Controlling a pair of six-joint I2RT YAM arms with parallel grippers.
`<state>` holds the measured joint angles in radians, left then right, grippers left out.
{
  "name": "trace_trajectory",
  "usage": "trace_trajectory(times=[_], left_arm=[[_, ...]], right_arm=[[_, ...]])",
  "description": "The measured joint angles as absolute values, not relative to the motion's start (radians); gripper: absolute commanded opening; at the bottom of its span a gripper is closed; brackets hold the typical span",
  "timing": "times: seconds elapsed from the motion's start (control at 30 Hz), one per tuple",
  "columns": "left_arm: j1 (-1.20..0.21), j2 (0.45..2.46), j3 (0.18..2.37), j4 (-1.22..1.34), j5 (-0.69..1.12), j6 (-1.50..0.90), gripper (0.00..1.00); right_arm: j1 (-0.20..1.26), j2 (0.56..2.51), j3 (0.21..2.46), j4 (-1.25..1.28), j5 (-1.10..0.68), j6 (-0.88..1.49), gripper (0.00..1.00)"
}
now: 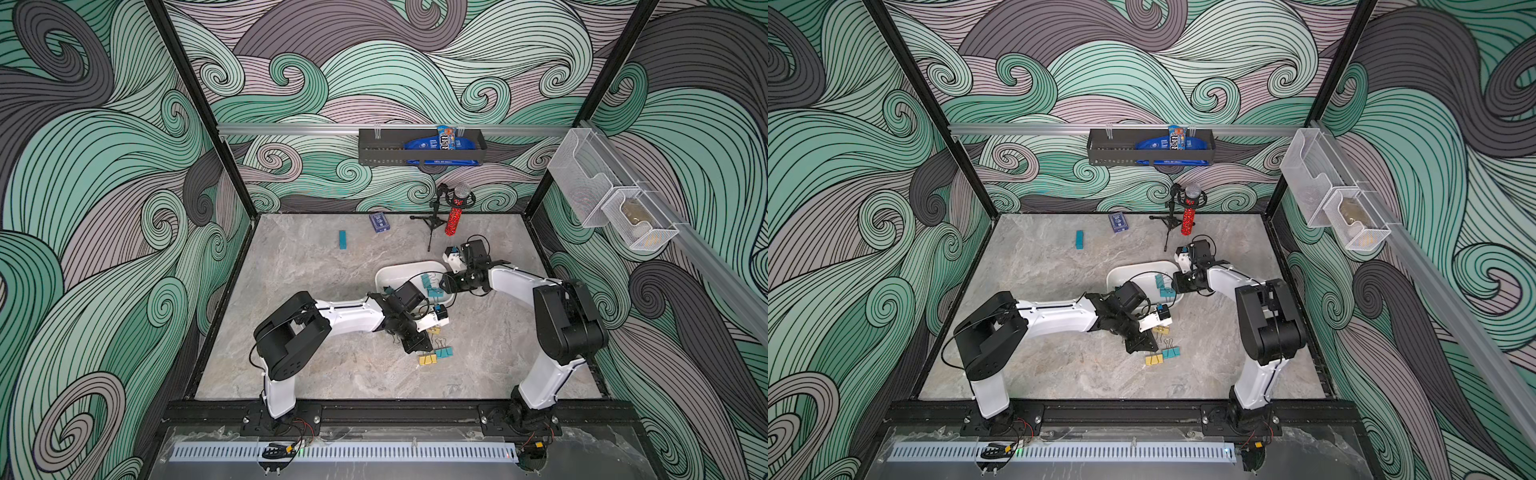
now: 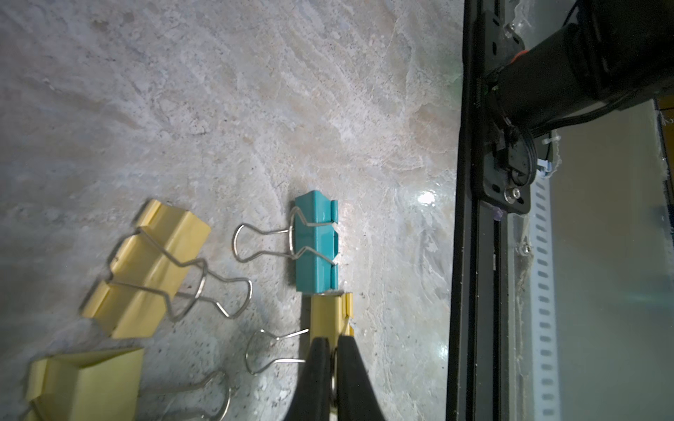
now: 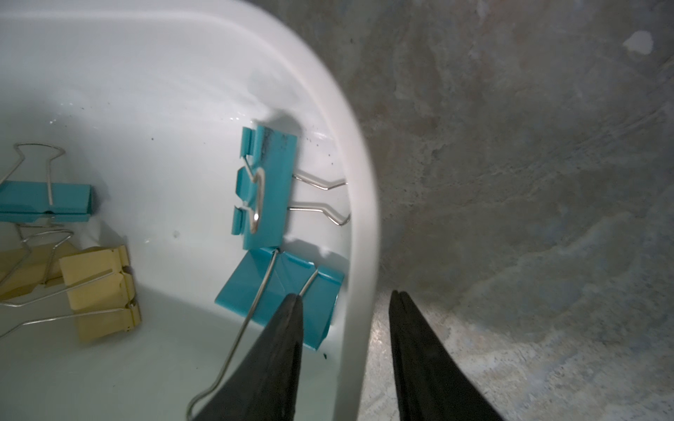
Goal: Take out the binder clips from the storage box
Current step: Place the binder clip at the center of the board.
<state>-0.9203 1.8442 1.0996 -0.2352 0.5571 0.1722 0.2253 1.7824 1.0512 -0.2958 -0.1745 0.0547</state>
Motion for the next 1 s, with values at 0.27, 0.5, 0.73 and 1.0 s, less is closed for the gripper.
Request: trace_trajectory(times=[0.27,0.5,0.73,1.0], left_arm=[[-0.907,1.853,1.1,-0.239,0.542,0.177,0.21],[-0.902,1.839,1.1,-0.277,0.524,0.189,0.26],[-0.899,1.758,1.1,-0.326,0.522,0.194,0.3],[-0.884,1.651,1.123,-0.323,0.457,0.173,0.35]], right_arm=[[0.225,1.782,1.051,-0.296,-0.174,0.055,0.42],[0.225,1.782,1.051,-0.296,-0.175,0.055,0.43],[0.226,1.782,1.051,-0.296,-0.175,0.055,0.43],[0.226,1.782,1.051,-0.296,-0.175,0.055,0.43]])
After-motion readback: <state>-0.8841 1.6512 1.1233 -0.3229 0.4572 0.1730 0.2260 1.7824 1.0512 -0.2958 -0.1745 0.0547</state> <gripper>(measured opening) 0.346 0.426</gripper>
